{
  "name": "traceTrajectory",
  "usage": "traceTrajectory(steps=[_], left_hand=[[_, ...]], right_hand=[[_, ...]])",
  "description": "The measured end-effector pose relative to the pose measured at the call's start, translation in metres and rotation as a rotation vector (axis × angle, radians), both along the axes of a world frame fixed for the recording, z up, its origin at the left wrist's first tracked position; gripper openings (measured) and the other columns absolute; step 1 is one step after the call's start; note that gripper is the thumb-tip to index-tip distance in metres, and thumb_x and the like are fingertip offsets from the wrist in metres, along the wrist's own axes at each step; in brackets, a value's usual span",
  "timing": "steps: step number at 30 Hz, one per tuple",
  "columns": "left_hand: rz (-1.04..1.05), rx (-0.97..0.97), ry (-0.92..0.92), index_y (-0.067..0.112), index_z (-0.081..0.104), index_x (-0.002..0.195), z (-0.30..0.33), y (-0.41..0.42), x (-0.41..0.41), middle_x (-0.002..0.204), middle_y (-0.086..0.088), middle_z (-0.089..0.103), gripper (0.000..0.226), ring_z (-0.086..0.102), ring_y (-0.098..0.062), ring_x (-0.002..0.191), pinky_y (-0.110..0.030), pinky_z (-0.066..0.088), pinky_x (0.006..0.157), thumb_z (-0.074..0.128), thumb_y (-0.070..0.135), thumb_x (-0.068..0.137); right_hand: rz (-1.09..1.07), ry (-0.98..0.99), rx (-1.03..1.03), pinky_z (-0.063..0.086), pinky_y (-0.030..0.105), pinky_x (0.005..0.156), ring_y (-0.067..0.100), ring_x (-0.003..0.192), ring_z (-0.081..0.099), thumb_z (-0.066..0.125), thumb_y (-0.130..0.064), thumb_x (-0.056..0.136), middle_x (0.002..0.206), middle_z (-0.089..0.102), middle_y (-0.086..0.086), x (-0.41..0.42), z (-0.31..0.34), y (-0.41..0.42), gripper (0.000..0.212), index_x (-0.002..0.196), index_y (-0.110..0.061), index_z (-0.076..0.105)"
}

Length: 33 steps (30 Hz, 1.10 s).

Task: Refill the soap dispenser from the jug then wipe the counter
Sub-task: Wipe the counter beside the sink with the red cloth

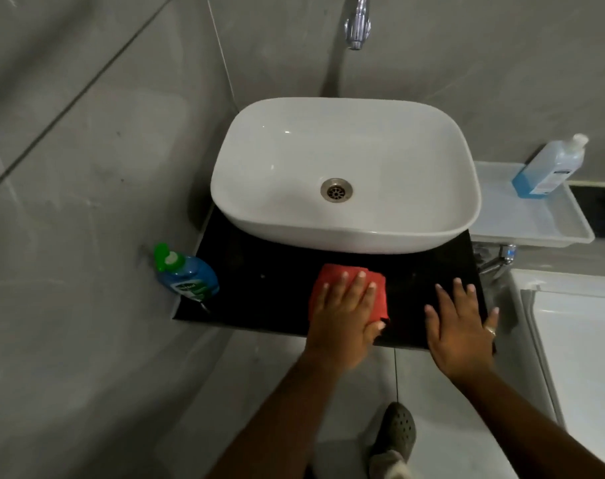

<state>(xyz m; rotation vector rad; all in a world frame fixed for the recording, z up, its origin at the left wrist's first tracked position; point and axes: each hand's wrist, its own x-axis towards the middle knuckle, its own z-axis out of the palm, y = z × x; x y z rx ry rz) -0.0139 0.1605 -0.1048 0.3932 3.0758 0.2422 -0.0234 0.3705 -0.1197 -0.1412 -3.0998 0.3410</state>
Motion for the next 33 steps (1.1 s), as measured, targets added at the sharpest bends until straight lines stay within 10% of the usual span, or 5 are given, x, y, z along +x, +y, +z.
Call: traceTrajectory(steps=[6, 11, 18, 27, 33], left_hand=[[0.433, -0.024, -0.017, 0.010, 0.025, 0.148, 0.003, -0.089, -0.002, 0.155, -0.019, 0.025, 0.072, 0.021, -0.037, 0.144, -0.051, 0.010, 0.116, 0.021, 0.053, 0.090], [0.807, 0.187, -0.019, -0.001, 0.030, 0.144, 0.004, -0.028, -0.002, 0.152, -0.024, 0.029, 0.069, 0.026, -0.041, 0.141, -0.056, 0.020, 0.112, 0.049, 0.034, 0.088], [-0.008, 0.023, -0.011, 0.014, 0.039, 0.143, -0.003, -0.038, 0.031, 0.151, -0.008, 0.036, 0.067, 0.034, -0.029, 0.140, -0.049, 0.029, 0.112, 0.043, 0.046, 0.085], [0.825, 0.197, -0.065, -0.003, 0.039, 0.139, 0.011, -0.021, -0.001, 0.148, -0.027, 0.036, 0.071, 0.032, -0.045, 0.137, -0.062, 0.023, 0.108, 0.034, 0.034, 0.079], [0.385, 0.136, -0.135, 0.006, 0.030, 0.146, 0.011, 0.069, 0.020, 0.154, -0.018, 0.028, 0.076, 0.021, -0.038, 0.144, -0.059, 0.019, 0.111, 0.048, 0.037, 0.079]], right_hand=[[-0.009, 0.007, 0.038, 0.014, 0.060, 0.115, 0.031, 0.145, 0.021, 0.017, -0.051, 0.095, 0.153, 0.033, 0.013, 0.002, -0.003, -0.002, 0.061, 0.141, -0.019, 0.042], [-0.014, 0.010, 0.049, 0.013, 0.057, 0.116, 0.029, 0.146, 0.020, 0.018, -0.049, 0.096, 0.154, 0.032, 0.012, 0.001, -0.003, -0.001, 0.059, 0.142, -0.020, 0.041], [0.006, 0.030, 0.053, 0.015, 0.057, 0.116, 0.029, 0.146, 0.019, 0.016, -0.049, 0.097, 0.154, 0.031, 0.012, 0.000, -0.010, 0.002, 0.058, 0.143, -0.020, 0.039], [-0.001, -0.011, 0.074, 0.014, 0.055, 0.116, 0.028, 0.146, 0.017, 0.015, -0.045, 0.096, 0.156, 0.029, 0.011, 0.001, -0.002, -0.001, 0.059, 0.145, -0.020, 0.037], [0.021, 0.010, 0.057, 0.017, 0.058, 0.115, 0.029, 0.146, 0.019, 0.017, -0.043, 0.098, 0.154, 0.032, 0.012, 0.000, -0.009, 0.002, 0.056, 0.142, -0.019, 0.040]])
